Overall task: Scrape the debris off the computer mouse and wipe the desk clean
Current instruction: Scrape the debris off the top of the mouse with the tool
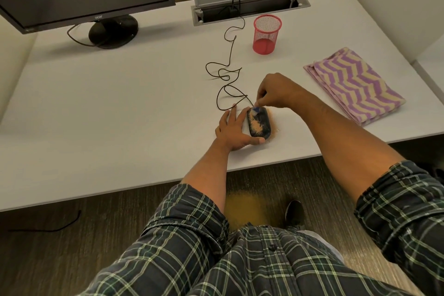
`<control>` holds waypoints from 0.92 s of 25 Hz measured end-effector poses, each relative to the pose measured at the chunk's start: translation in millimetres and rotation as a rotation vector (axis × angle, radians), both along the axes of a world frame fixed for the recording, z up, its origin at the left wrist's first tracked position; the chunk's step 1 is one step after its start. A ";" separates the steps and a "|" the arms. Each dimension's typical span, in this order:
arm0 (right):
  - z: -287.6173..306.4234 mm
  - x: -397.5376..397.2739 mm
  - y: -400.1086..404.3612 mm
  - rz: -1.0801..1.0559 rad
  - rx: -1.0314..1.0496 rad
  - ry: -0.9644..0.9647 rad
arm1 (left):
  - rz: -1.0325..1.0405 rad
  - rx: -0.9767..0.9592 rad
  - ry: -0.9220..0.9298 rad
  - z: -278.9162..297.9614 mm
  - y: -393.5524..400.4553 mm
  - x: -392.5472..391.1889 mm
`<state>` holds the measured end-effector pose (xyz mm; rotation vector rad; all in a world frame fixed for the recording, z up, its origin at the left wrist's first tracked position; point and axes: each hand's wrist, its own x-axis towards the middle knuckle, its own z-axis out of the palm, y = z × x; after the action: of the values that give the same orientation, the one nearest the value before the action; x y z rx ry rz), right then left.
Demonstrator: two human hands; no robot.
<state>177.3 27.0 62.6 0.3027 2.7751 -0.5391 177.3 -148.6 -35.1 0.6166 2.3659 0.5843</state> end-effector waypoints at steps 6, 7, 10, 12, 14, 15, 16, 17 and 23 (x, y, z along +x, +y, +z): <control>1.2 -3.0 -9.8 -0.001 -0.010 -0.001 | -0.002 -0.019 -0.006 3.0 0.5 0.4; -0.3 -3.1 -11.3 0.008 0.006 -0.015 | -0.003 -0.017 -0.006 2.8 0.5 0.7; -2.1 -4.0 -12.8 -0.040 0.098 0.038 | 0.011 0.002 0.001 1.3 0.0 1.2; 0.0 -5.9 -13.2 -0.031 0.058 0.014 | 0.002 -0.011 0.001 1.7 0.1 0.8; 2.2 -5.5 -13.7 0.001 0.022 -0.057 | -0.001 -0.012 0.000 2.6 0.2 0.6; 0.9 -5.3 -13.3 -0.001 0.042 -0.064 | 0.005 -0.002 -0.003 2.7 0.0 0.6; 0.0 -5.0 -13.2 -0.017 0.078 -0.044 | 0.011 0.008 -0.004 2.5 -0.2 0.7; 0.4 -4.9 -13.4 -0.034 0.102 -0.013 | 0.013 0.011 -0.004 2.2 -0.2 0.8; 2.0 -3.9 -10.2 -0.009 0.058 -0.025 | 0.007 -0.001 0.000 2.5 0.1 1.1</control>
<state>173.5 16.9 64.6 0.3331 2.7704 -0.4542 178.4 -148.5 -32.6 0.6083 2.3695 0.5859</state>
